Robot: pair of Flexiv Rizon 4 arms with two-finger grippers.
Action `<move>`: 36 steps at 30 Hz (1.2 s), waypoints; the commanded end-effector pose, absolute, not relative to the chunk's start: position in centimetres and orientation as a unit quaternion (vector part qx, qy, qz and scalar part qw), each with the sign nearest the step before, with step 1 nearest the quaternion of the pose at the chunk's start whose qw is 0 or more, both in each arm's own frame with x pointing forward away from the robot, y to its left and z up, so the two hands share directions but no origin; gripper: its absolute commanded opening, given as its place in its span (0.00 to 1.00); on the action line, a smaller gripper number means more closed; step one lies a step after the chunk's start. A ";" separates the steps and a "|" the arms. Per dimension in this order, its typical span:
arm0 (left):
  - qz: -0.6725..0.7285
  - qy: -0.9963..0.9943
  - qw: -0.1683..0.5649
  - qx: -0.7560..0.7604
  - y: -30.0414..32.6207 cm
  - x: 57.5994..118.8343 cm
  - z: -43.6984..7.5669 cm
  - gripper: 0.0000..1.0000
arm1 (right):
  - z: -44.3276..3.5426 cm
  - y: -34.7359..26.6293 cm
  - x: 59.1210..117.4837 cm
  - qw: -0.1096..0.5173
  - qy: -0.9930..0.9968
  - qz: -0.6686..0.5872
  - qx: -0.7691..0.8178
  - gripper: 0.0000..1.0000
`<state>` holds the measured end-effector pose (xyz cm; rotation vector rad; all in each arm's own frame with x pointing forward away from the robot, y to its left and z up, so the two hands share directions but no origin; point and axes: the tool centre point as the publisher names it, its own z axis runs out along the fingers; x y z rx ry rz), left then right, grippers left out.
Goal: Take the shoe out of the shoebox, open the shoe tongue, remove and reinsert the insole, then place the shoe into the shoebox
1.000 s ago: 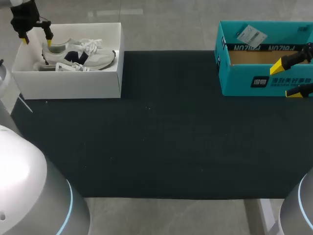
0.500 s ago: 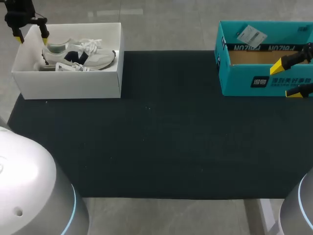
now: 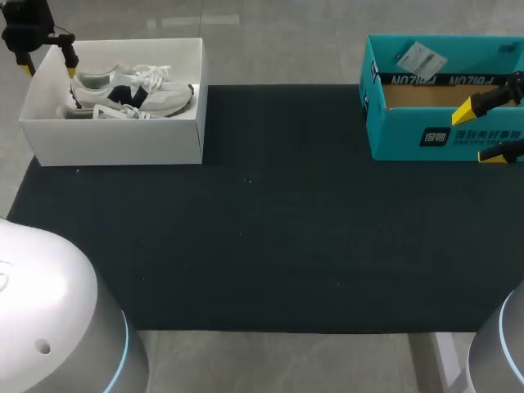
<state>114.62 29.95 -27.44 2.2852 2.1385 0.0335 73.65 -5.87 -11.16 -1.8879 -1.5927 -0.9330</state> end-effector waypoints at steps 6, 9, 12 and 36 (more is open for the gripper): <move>0.070 0.693 0.013 0.717 28.9 110.5 -28.2 1.00 | -11.2 -5.8 73.6 0.247 -0.584 -0.342 -0.693 1.00; 0.075 0.699 0.022 0.711 28.6 109.4 -28.3 1.00 | -11.2 -5.8 73.6 0.247 -0.584 -0.342 -0.693 1.00; 0.070 0.702 0.026 0.708 28.6 108.8 -28.8 1.00 | -11.2 -5.8 73.6 0.247 -0.584 -0.342 -0.693 1.00; 0.015 0.709 0.000 0.705 29.2 111.0 -35.9 1.00 | -11.2 -5.8 73.6 0.247 -0.584 -0.342 -0.693 1.00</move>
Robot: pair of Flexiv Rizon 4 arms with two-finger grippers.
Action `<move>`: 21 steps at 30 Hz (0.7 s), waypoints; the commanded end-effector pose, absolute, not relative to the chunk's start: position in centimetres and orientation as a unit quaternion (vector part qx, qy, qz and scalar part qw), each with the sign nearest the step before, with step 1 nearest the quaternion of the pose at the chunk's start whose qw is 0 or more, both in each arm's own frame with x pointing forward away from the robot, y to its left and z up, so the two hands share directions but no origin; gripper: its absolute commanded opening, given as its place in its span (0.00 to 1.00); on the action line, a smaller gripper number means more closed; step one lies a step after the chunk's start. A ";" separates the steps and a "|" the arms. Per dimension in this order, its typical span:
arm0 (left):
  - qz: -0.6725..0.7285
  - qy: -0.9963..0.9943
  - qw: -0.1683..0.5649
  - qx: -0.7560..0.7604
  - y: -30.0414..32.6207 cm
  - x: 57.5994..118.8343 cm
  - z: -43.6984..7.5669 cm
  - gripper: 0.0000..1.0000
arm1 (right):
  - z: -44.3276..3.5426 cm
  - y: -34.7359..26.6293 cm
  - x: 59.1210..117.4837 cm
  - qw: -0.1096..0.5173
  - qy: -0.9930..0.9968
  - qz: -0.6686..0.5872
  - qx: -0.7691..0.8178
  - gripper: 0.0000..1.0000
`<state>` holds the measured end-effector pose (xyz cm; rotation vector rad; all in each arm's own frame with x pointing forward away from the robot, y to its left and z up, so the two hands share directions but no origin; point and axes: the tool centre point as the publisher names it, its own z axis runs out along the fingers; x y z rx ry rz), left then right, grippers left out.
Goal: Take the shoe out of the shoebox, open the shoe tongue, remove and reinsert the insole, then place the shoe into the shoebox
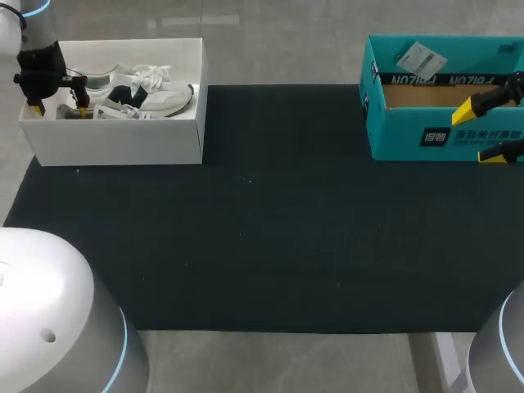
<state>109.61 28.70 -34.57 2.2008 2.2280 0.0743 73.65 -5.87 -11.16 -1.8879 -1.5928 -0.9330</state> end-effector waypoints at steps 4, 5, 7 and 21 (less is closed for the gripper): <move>0.014 0.704 -0.002 0.710 29.4 111.2 -36.5 0.97 | -11.2 -5.8 73.6 0.247 -0.584 -0.342 -0.693 1.00; 0.012 0.700 -0.006 0.714 29.5 111.2 -36.6 0.97 | -11.2 -5.8 73.6 0.247 -0.584 -0.342 -0.693 1.00; 0.014 0.695 -0.008 0.719 29.5 111.2 -37.0 0.97 | -11.2 -5.8 73.6 0.247 -0.584 -0.342 -0.693 1.00; 0.003 0.686 -0.014 0.727 29.5 110.7 -39.2 0.27 | -11.2 -5.8 73.6 0.247 -0.584 -0.342 -0.693 1.00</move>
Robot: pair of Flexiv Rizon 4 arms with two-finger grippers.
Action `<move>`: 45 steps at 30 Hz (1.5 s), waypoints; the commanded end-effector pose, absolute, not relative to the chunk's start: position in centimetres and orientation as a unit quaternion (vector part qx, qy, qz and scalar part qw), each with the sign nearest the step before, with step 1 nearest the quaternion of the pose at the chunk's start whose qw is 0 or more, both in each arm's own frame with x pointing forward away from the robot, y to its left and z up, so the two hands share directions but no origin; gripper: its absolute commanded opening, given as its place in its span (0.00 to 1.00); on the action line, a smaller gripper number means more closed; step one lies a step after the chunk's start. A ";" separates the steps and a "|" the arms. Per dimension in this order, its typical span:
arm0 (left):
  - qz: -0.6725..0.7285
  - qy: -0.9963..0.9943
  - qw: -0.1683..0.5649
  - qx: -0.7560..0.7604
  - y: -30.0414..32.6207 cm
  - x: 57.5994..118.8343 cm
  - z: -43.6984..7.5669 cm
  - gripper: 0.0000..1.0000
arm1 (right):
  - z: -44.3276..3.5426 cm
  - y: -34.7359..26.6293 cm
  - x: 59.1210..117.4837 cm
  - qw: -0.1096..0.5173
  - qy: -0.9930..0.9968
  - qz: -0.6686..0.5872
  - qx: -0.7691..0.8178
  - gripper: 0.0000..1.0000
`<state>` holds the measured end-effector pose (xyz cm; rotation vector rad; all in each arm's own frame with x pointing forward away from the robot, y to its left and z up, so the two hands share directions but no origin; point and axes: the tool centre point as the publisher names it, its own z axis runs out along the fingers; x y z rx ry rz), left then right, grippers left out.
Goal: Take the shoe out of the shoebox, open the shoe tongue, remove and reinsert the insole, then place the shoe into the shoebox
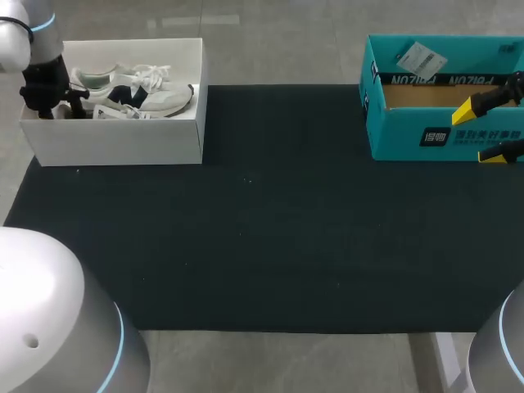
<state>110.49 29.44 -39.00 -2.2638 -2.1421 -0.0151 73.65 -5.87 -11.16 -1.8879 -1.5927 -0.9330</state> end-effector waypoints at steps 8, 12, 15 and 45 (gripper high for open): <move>-0.005 -0.674 0.018 -0.738 29.8 110.6 -38.1 0.00 | -11.2 -5.8 73.6 0.247 -0.584 -0.342 -0.693 1.00; 0.000 -0.661 0.019 -0.750 29.7 110.3 -36.7 0.00 | -11.2 -5.8 73.6 0.247 -0.584 -0.342 -0.693 1.00; 0.004 -0.649 0.016 -0.761 29.7 110.0 -34.9 0.00 | -11.2 -5.8 73.6 0.247 -0.584 -0.342 -0.693 1.00; -0.051 -0.579 0.004 -0.813 22.2 98.9 -19.8 0.00 | -11.2 -5.8 73.6 0.247 -0.584 -0.342 -0.693 1.00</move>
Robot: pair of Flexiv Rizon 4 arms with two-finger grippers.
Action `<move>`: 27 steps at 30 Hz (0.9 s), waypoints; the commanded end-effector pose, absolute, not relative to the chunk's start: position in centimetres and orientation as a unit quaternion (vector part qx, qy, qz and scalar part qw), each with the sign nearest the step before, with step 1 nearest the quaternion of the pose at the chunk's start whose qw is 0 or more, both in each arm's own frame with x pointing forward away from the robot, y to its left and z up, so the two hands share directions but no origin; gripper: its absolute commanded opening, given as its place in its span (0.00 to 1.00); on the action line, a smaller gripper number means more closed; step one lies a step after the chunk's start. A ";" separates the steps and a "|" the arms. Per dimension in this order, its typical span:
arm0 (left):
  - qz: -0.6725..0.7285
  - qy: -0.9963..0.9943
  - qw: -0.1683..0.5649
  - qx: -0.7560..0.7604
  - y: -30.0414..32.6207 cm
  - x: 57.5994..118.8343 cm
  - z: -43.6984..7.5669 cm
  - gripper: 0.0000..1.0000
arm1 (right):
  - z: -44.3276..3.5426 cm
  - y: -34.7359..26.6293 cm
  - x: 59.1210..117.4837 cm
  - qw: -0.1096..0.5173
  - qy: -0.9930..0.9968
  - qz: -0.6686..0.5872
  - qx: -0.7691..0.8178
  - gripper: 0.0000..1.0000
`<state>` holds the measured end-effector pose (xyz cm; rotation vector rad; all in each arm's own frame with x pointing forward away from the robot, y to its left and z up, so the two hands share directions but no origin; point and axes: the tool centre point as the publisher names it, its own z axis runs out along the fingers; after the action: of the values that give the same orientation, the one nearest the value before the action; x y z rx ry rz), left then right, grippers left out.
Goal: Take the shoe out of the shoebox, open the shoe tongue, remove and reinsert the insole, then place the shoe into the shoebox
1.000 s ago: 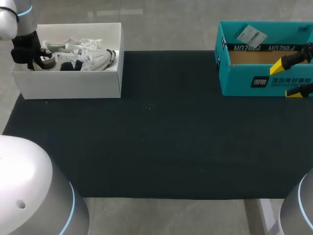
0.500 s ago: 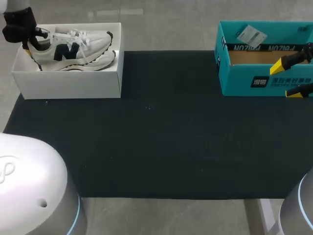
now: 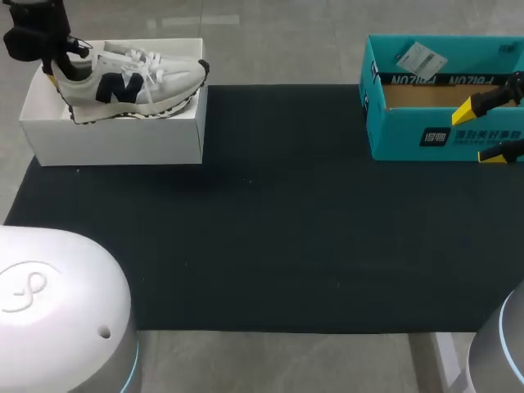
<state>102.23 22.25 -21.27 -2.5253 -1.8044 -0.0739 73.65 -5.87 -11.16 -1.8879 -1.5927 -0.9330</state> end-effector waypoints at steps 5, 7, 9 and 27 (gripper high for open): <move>-0.058 -0.564 0.001 -0.824 21.5 97.2 -18.7 0.00 | -11.2 -5.8 73.6 0.247 -0.584 -0.342 -0.693 1.00; -0.068 -0.558 0.002 -0.827 21.4 96.9 -18.0 0.00 | -11.2 -5.8 73.6 0.247 -0.584 -0.342 -0.693 1.00; -0.090 -0.556 0.009 -0.826 21.5 96.9 -17.3 0.00 | -11.2 -5.8 73.6 0.247 -0.584 -0.342 -0.693 1.00; -0.093 -0.541 -0.013 -0.836 19.2 95.4 -14.8 0.00 | -11.2 -5.8 73.6 0.247 -0.584 -0.342 -0.693 1.00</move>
<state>95.58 19.01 -14.90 -2.6375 -1.7129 -0.2916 73.65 -5.87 -11.16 -1.8879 -1.5927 -0.9330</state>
